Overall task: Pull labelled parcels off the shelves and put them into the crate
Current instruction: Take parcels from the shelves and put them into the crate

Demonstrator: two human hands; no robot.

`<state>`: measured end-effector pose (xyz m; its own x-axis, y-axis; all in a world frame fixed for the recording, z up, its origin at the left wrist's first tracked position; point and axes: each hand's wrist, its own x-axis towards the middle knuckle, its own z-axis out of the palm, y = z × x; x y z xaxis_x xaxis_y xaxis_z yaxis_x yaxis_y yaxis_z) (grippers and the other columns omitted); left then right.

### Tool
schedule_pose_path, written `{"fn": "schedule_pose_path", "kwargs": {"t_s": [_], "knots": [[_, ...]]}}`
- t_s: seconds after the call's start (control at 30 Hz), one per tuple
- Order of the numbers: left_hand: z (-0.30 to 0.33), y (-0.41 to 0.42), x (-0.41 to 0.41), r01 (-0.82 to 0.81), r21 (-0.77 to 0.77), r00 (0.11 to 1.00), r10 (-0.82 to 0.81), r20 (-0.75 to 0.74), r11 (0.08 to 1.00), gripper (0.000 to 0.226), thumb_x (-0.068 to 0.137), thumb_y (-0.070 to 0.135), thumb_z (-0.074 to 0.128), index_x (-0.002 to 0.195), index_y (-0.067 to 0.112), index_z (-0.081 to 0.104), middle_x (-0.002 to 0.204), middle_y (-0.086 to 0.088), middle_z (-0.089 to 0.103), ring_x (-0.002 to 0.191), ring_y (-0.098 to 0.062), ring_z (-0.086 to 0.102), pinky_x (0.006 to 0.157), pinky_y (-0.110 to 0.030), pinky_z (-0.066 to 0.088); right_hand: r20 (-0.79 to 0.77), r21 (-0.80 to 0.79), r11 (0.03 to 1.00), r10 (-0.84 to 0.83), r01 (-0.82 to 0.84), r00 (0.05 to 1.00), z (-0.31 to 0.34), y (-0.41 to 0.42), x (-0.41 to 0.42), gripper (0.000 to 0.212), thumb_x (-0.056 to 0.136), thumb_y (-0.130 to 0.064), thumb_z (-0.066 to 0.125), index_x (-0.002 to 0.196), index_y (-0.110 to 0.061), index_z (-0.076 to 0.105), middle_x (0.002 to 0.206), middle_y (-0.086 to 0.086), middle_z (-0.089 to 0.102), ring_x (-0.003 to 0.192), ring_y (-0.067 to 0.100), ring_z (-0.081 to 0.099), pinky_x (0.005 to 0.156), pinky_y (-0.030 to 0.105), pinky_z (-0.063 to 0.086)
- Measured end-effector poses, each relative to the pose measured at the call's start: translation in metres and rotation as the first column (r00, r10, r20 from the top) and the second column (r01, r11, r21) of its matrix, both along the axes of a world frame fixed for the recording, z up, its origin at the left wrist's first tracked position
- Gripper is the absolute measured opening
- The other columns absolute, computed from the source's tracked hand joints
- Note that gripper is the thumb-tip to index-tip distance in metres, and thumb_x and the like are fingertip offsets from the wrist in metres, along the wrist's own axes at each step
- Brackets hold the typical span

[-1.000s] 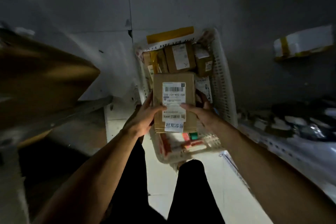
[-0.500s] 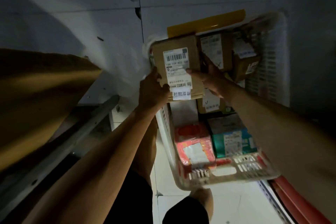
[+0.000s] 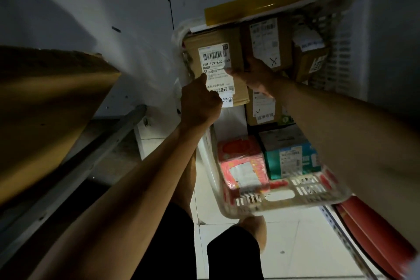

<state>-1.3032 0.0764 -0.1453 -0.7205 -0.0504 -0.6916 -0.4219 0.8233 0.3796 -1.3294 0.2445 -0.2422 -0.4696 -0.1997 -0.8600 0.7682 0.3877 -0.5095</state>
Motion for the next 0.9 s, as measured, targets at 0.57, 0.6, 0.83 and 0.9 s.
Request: {"fn": "schedule_pose_path", "kwargs": {"t_s": [0.57,0.6,0.83,0.9], "knots": [[0.085,0.005,0.022,-0.054,0.030,0.991,0.050,0.125,0.998,0.020,0.090,0.019,0.059,0.108,0.025,0.067,0.126,0.001,0.069,0.113,-0.019,0.066,0.093,-0.030,0.055,-0.070,0.423,0.903,0.114,-0.074,0.991,0.128,-0.004,0.033,0.041,0.097,-0.015,0.060,0.138,-0.012,0.055,0.137,0.008,0.058,0.120,0.027,0.058,0.085,0.028,0.049],[0.100,0.009,0.028,-0.068,0.029,0.992,0.065,0.107,0.997,0.014,0.087,0.019,0.058,0.096,0.026,0.067,0.121,0.002,0.070,0.110,-0.020,0.068,0.091,-0.031,0.057,-0.067,0.433,0.898,0.116,-0.076,0.991,0.152,0.003,0.042,0.040,0.097,-0.015,0.061,0.136,-0.010,0.056,0.135,0.009,0.059,0.121,0.029,0.057,0.086,0.027,0.047],[0.248,0.042,0.082,0.354,-0.111,0.934,-0.356,0.003,0.929,0.040,0.081,0.009,0.056,0.113,0.031,0.065,0.127,-0.006,0.063,0.116,-0.031,0.062,0.096,-0.045,0.054,-0.064,0.607,0.753,0.364,-0.253,0.929,0.327,0.051,0.129,0.031,0.096,-0.019,0.061,0.127,-0.017,0.062,0.129,0.010,0.061,0.116,0.033,0.059,0.093,0.035,0.050],[0.300,0.051,0.110,0.510,-0.224,0.841,-0.536,-0.076,0.831,0.042,0.088,0.007,0.055,0.127,0.022,0.061,0.131,-0.007,0.061,0.120,-0.031,0.059,0.096,-0.044,0.053,-0.114,0.635,0.733,0.401,-0.244,0.909,0.373,0.060,0.158,0.021,0.100,-0.016,0.057,0.119,-0.015,0.065,0.115,0.011,0.062,0.104,0.030,0.061,0.080,0.025,0.048]]}}
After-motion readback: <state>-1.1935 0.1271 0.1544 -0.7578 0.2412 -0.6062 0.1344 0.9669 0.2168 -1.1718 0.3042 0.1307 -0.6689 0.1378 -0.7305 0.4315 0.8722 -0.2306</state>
